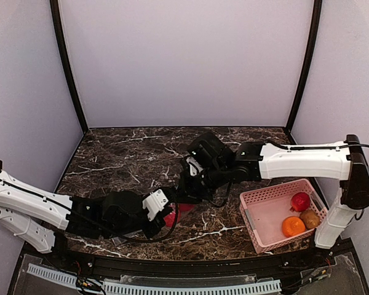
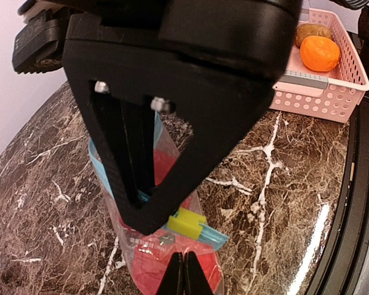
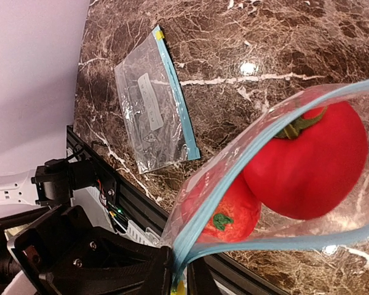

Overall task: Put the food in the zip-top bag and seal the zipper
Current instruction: Pass from the right arm to the left, then pass from the left arm to the right

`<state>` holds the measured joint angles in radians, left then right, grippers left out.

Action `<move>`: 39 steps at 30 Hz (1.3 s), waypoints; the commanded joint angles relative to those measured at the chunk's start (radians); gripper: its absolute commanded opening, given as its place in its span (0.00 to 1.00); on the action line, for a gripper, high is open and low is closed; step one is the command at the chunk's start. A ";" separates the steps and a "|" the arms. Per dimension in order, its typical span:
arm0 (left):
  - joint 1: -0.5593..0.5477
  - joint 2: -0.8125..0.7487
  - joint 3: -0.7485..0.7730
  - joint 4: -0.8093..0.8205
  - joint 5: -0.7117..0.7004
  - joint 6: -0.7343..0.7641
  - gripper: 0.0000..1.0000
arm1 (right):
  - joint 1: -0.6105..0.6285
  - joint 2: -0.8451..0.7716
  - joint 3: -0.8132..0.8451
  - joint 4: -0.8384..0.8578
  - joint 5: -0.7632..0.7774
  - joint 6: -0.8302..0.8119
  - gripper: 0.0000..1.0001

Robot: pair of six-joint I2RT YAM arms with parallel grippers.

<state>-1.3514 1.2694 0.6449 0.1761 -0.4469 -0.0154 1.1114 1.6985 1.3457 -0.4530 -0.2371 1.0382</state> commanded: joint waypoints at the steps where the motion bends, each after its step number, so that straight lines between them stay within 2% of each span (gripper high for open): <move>1: -0.004 -0.004 0.017 -0.036 -0.040 -0.026 0.01 | -0.013 -0.070 -0.036 0.053 -0.010 0.021 0.19; 2: -0.004 -0.007 0.015 -0.034 -0.040 -0.035 0.01 | -0.016 -0.081 -0.047 0.053 -0.002 0.023 0.26; 4: -0.005 -0.018 0.006 -0.027 -0.032 -0.057 0.01 | -0.023 -0.106 -0.066 0.056 0.011 0.024 0.30; 8: -0.003 -0.047 -0.020 -0.003 0.011 -0.116 0.01 | -0.037 -0.174 -0.114 0.080 0.052 -0.023 0.43; 10: -0.003 -0.061 -0.029 0.001 0.042 -0.152 0.01 | -0.038 -0.216 -0.145 0.115 0.083 -0.118 0.51; 13: 0.005 -0.078 -0.045 0.005 0.100 -0.206 0.01 | -0.038 -0.276 -0.210 0.187 0.098 -0.295 0.54; 17: 0.055 -0.097 -0.078 0.026 0.260 -0.278 0.01 | -0.039 -0.364 -0.331 0.325 0.066 -0.513 0.63; 21: 0.116 -0.114 -0.104 0.066 0.410 -0.332 0.01 | -0.038 -0.396 -0.402 0.427 -0.050 -0.682 0.64; 28: 0.170 -0.148 -0.123 0.098 0.534 -0.368 0.01 | -0.035 -0.369 -0.475 0.534 -0.158 -0.877 0.63; 39: 0.188 -0.162 -0.131 0.071 0.589 -0.387 0.01 | -0.042 -0.181 -0.342 0.376 -0.203 -1.073 0.66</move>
<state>-1.1694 1.1236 0.5278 0.2455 0.1043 -0.3862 1.0767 1.4677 0.9588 -0.0311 -0.4011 0.0593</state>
